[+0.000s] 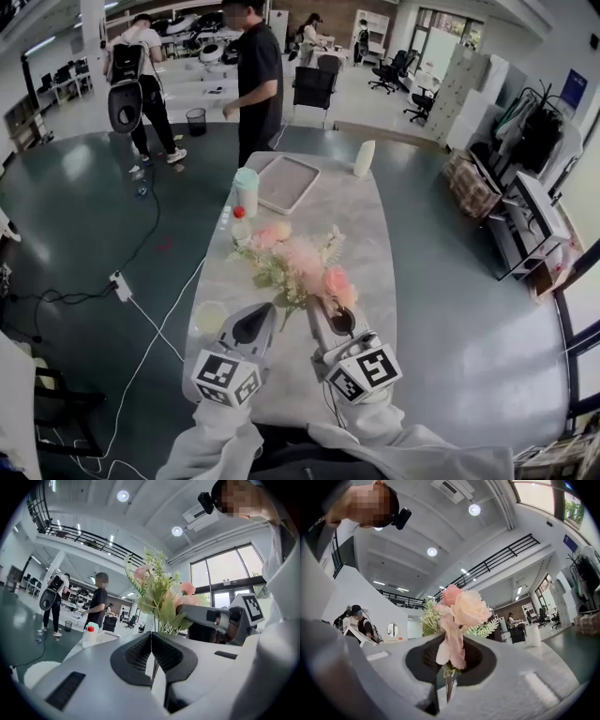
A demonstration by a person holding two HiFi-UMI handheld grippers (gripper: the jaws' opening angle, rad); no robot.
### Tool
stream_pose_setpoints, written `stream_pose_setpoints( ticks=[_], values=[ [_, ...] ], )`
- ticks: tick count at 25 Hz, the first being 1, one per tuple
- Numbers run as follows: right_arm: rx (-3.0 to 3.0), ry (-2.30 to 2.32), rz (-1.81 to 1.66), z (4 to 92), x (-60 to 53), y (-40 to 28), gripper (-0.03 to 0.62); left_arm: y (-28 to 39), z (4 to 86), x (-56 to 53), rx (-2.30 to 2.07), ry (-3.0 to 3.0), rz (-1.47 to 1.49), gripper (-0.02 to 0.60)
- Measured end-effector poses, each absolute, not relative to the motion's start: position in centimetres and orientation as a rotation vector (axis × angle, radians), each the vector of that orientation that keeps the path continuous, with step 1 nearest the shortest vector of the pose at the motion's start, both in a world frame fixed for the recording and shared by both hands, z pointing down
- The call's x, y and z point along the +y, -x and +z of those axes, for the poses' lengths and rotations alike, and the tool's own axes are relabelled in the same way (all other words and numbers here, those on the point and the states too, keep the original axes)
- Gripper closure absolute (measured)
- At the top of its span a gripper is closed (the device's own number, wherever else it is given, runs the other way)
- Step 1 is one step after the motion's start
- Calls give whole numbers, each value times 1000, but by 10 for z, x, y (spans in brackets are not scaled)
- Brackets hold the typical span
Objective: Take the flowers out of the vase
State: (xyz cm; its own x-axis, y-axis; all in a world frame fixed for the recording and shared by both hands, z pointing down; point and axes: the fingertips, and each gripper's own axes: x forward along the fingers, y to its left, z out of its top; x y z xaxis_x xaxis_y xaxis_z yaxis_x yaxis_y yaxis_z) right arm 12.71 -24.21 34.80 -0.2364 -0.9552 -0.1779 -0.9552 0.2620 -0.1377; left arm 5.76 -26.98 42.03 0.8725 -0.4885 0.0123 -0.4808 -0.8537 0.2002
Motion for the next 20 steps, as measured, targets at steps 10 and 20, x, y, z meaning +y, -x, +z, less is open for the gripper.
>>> stream_pose_setpoints(
  ticks=[10,20],
  values=[
    [2276,1896,-283,432,-235,-147,562,-68,484,-251,-699,-2754,92,577],
    [2295,1924,-466,479,-226,-142,562,-58,524,-242,-714,-2674,195,577]
  ],
)
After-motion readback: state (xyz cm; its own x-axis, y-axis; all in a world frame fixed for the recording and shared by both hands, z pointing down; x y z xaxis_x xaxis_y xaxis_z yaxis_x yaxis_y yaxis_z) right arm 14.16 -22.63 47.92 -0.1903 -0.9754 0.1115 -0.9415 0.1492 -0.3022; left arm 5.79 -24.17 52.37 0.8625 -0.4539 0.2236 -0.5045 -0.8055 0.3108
